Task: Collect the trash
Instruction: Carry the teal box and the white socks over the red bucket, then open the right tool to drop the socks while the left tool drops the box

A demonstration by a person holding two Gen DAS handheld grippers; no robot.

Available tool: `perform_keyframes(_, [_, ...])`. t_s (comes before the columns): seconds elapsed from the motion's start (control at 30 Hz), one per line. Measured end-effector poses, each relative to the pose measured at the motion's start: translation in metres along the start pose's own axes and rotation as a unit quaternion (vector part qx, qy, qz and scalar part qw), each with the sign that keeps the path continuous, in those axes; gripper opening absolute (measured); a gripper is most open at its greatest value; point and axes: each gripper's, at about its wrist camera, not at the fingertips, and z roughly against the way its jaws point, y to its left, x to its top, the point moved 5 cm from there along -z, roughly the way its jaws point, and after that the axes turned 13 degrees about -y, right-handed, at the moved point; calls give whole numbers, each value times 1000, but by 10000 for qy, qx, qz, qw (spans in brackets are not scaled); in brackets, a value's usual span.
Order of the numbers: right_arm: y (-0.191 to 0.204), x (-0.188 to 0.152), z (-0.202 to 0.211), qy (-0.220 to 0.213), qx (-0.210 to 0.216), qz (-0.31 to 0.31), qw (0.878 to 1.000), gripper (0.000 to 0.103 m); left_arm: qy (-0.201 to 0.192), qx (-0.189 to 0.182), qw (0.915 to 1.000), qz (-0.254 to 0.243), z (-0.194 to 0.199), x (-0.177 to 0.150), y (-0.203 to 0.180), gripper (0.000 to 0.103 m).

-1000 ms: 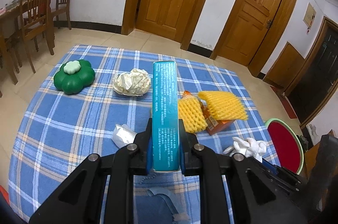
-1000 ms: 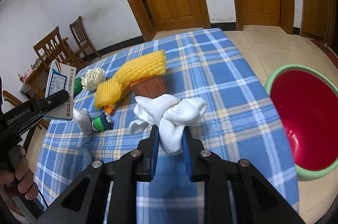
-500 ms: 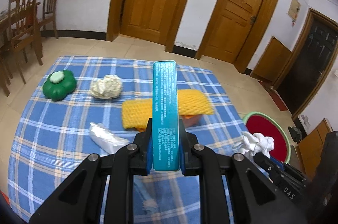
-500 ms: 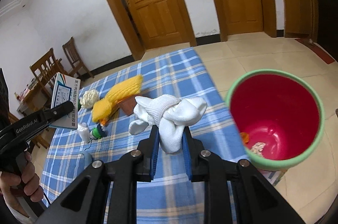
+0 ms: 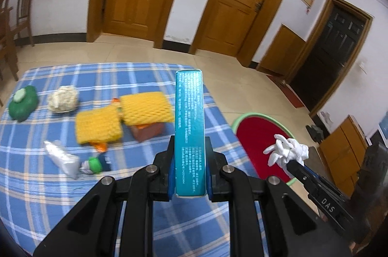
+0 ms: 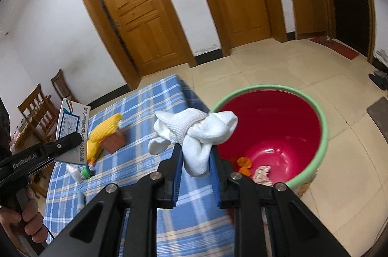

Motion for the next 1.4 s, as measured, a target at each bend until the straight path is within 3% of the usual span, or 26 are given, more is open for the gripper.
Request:
perform_keyframes(0.3, [-48,0,-4,18,-399,-299,9988,25,402,-452,9979,-221,-35,-10,-51,18])
perform_keyframes(0.77, [-105,-14,-18,202,-779,-717,9942,30,949,-826,9903,-594,-93,-40,-107,18])
perform_keyframes(0.9, [-114,-15,-19,180,-843,-801,9931,33,1061,-923,9878,-662,-107,-46,-118,18])
perform_keyframes(0.97, [-118,-16,-18,166,-873,-847,9924,40,1119,-969,9866,-686,-114,-49,-124,18])
perform_keyframes(1.13, [-124,-16,-18,152,-907,-945,9913,41,1218,-1046,9844,-724,-126,-55,-131,18])
perform_keyframes(1.27, [-124,-16,-15,127,-906,-972,9911,42,1258,-1050,9836,-751,-129,-55,-135,28])
perform_keyframes(1.4, [-121,-13,-14,103,-883,-972,9913,47,1236,-1001,9844,-758,-127,-54,-136,29])
